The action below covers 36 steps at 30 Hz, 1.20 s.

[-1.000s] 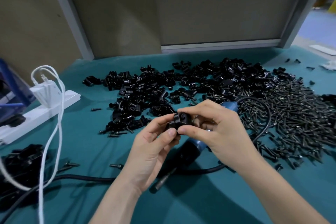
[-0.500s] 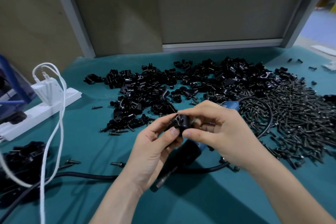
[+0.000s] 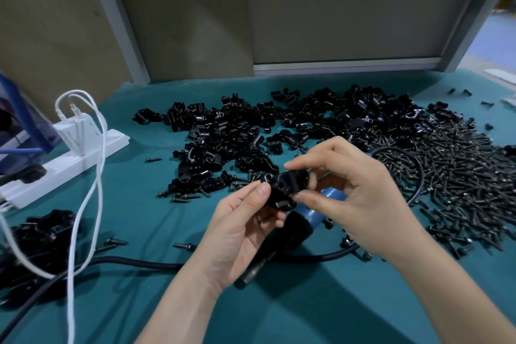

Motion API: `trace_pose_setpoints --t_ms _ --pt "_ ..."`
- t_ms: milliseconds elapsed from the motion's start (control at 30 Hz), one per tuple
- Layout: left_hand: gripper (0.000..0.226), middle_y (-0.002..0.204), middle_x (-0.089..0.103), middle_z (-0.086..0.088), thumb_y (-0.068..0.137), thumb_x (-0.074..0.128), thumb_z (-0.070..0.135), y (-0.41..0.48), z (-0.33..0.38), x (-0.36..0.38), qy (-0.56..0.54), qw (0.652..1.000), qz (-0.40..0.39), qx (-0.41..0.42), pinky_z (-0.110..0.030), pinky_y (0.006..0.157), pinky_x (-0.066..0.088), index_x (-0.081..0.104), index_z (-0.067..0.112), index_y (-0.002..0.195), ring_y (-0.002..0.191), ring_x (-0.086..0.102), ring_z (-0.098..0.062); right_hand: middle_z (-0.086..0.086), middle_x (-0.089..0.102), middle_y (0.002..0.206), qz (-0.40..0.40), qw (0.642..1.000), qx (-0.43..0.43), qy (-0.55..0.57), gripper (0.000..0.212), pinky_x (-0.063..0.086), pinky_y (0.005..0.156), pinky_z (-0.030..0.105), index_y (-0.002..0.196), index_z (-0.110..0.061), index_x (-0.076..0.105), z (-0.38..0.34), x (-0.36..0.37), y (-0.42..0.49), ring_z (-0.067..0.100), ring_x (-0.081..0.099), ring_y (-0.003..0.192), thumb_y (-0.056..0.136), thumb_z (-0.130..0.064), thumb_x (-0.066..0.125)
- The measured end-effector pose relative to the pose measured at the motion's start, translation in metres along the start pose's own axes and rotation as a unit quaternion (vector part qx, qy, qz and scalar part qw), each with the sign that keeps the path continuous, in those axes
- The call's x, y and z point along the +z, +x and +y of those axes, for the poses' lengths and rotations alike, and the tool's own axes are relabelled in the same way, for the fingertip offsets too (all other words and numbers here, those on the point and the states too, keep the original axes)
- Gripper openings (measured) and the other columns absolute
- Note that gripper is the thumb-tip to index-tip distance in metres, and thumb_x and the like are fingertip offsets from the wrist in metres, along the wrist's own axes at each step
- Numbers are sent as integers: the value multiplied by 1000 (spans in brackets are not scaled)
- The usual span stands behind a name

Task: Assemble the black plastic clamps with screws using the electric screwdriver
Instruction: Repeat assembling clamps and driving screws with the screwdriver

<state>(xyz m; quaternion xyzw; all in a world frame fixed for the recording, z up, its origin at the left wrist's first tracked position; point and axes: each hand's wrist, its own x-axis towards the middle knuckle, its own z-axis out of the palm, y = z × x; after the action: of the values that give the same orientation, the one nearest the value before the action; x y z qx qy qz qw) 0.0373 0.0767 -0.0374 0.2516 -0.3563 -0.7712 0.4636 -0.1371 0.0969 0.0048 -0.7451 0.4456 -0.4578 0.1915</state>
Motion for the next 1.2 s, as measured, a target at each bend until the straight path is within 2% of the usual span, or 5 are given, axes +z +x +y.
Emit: trace_pose_setpoints --t_ms 233,600,733,867,1200 --pt "39 89 71 -7 67 74 20 5 -2 -7 6 999 16 36 -18 61 55 76 9 104 67 65 -10 -10 69 78 105 982 158 24 26 55 69 28 81 -29 68 6 -3 1 7 64 69 63 -44 79" --pt "24 77 66 0 84 58 25 19 14 -45 -54 971 199 124 -18 47 42 80 15 84 51 46 -8 13 72 68 -4 960 277 -38 4 48 46 21 91 -10 66 32 2 41 20 63 49 93 -11 63" --pt "32 76 65 0 95 51 26 20 13 -47 -55 969 212 114 -19 48 42 79 15 85 51 45 -8 26 69 80 -77 940 331 12 19 59 58 31 109 10 61 38 18 59 24 68 58 94 0 57" --pt "31 76 66 1 97 50 27 21 13 -49 -55 968 221 103 -19 49 41 77 15 88 51 45 -8 23 68 99 -150 918 366 31 32 58 63 21 124 5 57 43 29 68 18 72 63 92 6 56" --pt "30 75 63 1 99 46 27 25 14 -54 -92 966 225 92 -20 50 40 70 10 101 52 43 -9 9 67 113 -58 916 301 -261 25 48 56 17 107 -9 71 92 9 131 17 62 72 94 2 53"
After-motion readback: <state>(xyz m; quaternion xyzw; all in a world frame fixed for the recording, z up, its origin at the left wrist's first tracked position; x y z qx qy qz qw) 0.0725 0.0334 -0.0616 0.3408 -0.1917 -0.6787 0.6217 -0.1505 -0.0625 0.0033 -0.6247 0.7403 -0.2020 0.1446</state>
